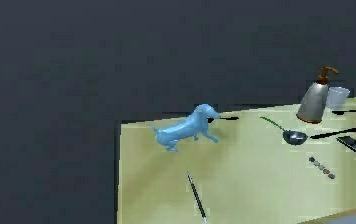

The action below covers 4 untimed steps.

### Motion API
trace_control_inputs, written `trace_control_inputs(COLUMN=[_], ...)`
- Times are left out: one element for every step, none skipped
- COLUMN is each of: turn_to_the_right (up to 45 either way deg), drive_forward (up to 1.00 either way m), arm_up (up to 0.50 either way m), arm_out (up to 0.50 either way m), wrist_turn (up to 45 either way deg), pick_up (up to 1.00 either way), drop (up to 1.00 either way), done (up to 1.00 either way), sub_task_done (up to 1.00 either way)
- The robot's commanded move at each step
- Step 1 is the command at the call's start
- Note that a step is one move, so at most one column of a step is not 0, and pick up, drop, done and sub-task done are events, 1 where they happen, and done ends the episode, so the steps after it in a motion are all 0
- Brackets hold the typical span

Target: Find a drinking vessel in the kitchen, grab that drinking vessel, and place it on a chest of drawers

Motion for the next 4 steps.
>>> trace_control_inputs(turn_to_the_right=[45.0, 27.0, 0.0, 6.0], drive_forward=[0.0, 0.0, 1.0, 0.0], arm_up=[0.0, 0.0, 0.0, 0.0], arm_out=[0.0, 0.0, 0.0, 0.0], wrist_turn=[0.0, 0.0, 0.0, 0.0], pick_up=[0.0, 0.0, 0.0, 0.0], drop=[0.0, 0.0, 0.0, 0.0], done=[0.0, 0.0, 0.0, 0.0], sub_task_done=[0.0, 0.0, 0.0, 0.0])
